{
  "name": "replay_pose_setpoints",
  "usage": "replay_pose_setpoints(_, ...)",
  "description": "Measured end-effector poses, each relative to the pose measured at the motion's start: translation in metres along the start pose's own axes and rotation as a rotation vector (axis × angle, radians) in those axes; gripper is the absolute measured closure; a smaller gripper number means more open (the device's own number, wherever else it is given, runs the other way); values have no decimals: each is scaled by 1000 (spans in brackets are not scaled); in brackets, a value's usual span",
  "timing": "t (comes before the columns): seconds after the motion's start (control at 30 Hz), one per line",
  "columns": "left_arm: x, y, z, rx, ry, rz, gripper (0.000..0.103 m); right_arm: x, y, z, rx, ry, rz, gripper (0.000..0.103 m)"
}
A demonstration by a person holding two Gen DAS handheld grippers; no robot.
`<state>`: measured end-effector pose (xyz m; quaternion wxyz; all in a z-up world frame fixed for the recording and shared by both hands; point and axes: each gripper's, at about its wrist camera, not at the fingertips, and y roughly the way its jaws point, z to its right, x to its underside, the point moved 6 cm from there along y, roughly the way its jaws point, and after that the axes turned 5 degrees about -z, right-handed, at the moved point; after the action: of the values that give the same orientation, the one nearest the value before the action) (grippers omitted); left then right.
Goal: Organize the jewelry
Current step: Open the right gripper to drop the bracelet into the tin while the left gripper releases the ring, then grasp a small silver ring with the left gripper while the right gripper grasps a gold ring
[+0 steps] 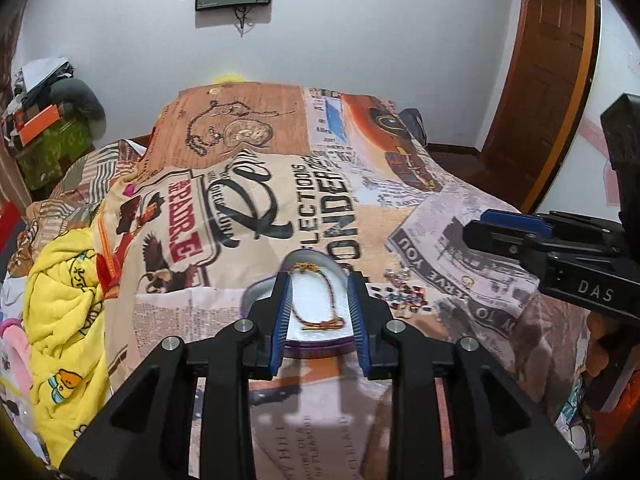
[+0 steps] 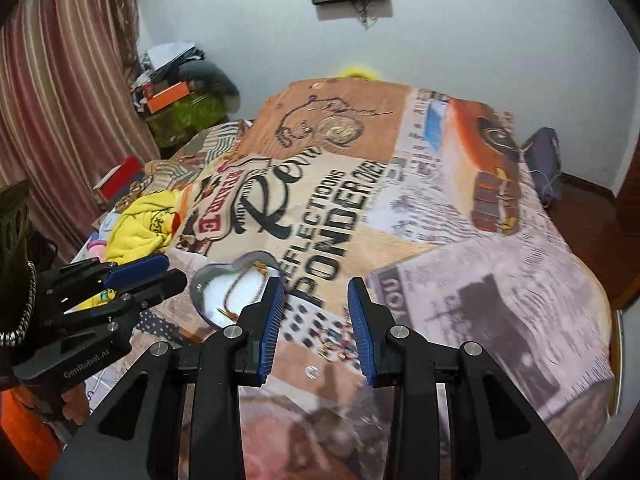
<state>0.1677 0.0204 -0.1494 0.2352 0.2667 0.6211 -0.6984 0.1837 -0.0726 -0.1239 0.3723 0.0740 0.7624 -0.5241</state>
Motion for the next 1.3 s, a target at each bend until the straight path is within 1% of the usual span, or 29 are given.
replay_pose_setpoints(0.1, 1, 4, 12, 8, 0, -16, 70, 8, -9, 13, 12, 22, 5, 73)
replay_pose_setpoints(0.2, 5, 10, 23, 19, -1, -38, 70, 15, -15, 26, 37, 37, 4, 72)
replay_pose_setpoints(0.27, 9, 15, 29, 25, -1, -55, 70, 20, -17, 35, 46, 51, 0, 69)
replay_pose_setpoints(0.4, 20, 28, 39, 41, -3, -102, 70, 32, -18, 49, 67, 66, -14, 68)
replay_pose_setpoints(0.67, 46, 57, 57, 89, -6, -213, 70, 57, -4, 74, 77, 96, -82, 68)
replay_pose_setpoints(0.87, 60, 78, 66, 92, 21, -265, 70, 75, 11, 84, 67, 111, -138, 68)
replay_pose_setpoints(1.2, 52, 104, 77, 115, 42, -266, 70, 84, 36, 96, 38, 112, -195, 68)
replay_pose_setpoints(1.3, 52, 106, 79, 108, 51, -262, 71, 81, 43, 102, 70, 99, -198, 68)
